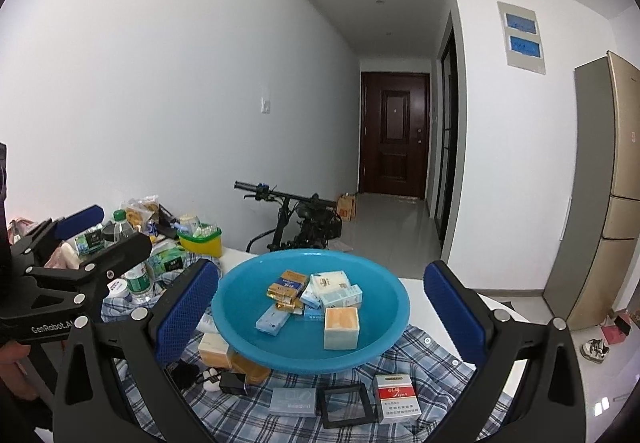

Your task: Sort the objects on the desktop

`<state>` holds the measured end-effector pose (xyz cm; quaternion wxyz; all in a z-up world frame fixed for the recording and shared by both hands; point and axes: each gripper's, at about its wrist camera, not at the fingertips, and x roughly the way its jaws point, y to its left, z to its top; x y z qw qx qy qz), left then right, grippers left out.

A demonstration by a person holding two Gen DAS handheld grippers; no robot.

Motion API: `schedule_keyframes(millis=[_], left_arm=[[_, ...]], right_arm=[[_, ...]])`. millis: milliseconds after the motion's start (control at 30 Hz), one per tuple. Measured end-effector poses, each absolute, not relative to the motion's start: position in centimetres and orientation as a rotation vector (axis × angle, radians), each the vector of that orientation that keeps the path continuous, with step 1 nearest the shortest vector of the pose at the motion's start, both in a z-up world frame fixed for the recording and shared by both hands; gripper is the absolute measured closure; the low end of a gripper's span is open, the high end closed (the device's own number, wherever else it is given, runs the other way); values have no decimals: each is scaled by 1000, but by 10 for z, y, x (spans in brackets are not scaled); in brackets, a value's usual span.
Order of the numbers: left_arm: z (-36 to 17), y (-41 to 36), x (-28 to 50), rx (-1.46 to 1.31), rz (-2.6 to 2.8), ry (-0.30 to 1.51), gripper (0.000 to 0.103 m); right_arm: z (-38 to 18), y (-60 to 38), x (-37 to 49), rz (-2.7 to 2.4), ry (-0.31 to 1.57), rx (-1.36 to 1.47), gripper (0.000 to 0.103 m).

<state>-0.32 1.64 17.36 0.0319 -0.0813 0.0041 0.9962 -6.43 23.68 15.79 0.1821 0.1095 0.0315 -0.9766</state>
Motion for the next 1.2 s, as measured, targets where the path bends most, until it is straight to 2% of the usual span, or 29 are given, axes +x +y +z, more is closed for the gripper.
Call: schedule_keyframes(millis=[667,800,900,1200], left_arm=[[104,15,-6,-343,3042,-45,0],[85,20,-6,-339,3055,-6,0],[72,17,-6,-355,3045,-51,0],[42,18,-7,-346,3056,-40,0]], right_arm=[[102,237,-46,-2784,151,219,1],[89,235,-44,-2808,187,194,1],[78,233,-42,-2842,234,158,1],[47,241,-41,-2858,190,22,1]])
